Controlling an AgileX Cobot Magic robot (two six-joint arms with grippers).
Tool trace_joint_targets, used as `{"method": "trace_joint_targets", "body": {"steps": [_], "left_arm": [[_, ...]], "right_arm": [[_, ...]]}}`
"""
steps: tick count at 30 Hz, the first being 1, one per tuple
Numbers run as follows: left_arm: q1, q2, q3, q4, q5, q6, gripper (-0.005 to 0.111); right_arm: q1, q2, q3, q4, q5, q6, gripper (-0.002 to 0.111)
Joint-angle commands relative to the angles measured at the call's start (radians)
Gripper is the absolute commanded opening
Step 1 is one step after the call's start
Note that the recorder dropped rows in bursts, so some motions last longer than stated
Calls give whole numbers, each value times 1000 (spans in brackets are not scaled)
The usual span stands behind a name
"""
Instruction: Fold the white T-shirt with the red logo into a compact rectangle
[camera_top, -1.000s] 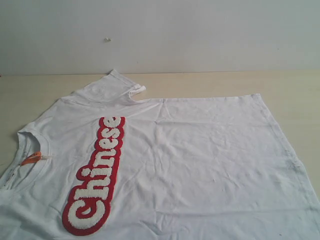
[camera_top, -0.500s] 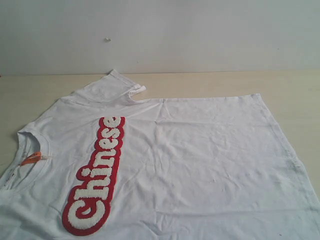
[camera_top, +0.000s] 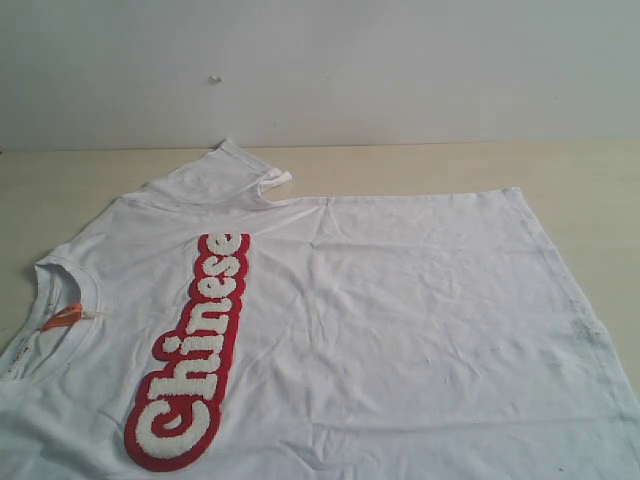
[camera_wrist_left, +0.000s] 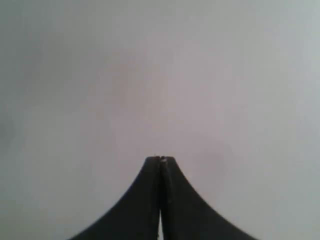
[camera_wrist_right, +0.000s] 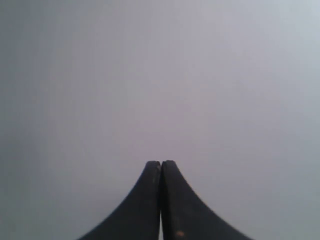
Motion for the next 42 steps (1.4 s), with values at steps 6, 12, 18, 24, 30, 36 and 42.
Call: {"method": "trace_joint_targets", "body": {"steps": [6,12,18,24,30,36,42], "left_arm": [[-5,356,-89,456,93,-426,0],[-12,605,-89,645,49,-590,0],[-12,811,-182,655,-217,-604,0],[-14,900,-224,655,-210,-429,0],[-89,916,-198,655,285,-224,0],[-221,1030,-246,264,849,461,0],[-277,1138,-479,-420,1033,1308,0]], "right_arm": [[2,261,-208,-82,337,-120,0],[4,414,-280,90,418,-311,0],[4,515,-346,409,550,-673,0],[4,579,-381,637,643,-942,0],[4,594,-381,668,662,-988,0],[4,605,-381,671,664,-988,0],[4,605,-381,676,688,-998,0]]}}
